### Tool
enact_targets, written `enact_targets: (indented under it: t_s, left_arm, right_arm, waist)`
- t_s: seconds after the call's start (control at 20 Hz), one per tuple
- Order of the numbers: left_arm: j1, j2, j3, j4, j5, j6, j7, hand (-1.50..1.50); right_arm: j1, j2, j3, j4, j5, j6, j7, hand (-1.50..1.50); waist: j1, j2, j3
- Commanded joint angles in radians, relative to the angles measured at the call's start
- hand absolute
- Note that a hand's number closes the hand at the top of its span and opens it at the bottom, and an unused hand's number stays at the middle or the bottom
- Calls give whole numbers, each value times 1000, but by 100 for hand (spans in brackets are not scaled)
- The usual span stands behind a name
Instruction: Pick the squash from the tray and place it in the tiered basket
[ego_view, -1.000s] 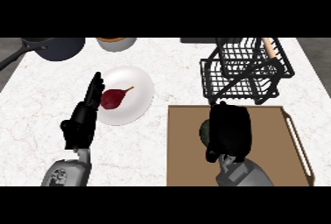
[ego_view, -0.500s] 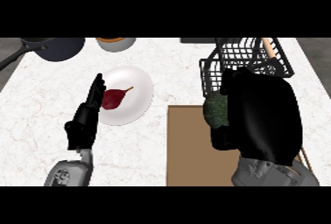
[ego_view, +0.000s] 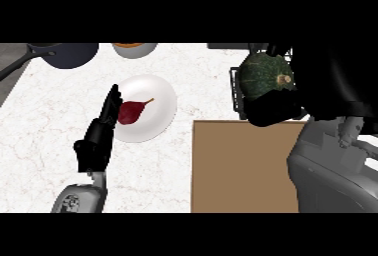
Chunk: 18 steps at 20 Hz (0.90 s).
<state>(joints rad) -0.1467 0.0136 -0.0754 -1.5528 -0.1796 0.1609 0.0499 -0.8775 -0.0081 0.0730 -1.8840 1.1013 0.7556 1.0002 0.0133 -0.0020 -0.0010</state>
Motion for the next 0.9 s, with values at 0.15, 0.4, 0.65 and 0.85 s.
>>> enact_targets:
  t_s: [0.15, 0.4, 0.65, 0.85]
  left_arm:
    - [38, -7, -22, -43, -32, 20, 4, 0]
    - [-19, 19, 31, -36, 14, -9, 41, 0]
    - [45, -7, -1, 4, 0, -5, -53, 0]
    - [-1, 12, 12, -50, -2, -4, 46, 0]
  right_arm:
    - [-120, -11, -107, 189, 28, -60, 35, 150]
    - [-137, -120, -147, 325, 59, -109, -79, 150]
    - [-147, -189, -167, 437, 73, -174, -175, 150]
    - [-98, -224, -142, 502, 101, -231, -239, 150]
  waist:
    - [-4, 2, 1]
    - [-7, 3, 1]
    - [-7, 3, 1]
    - [-7, 2, 1]
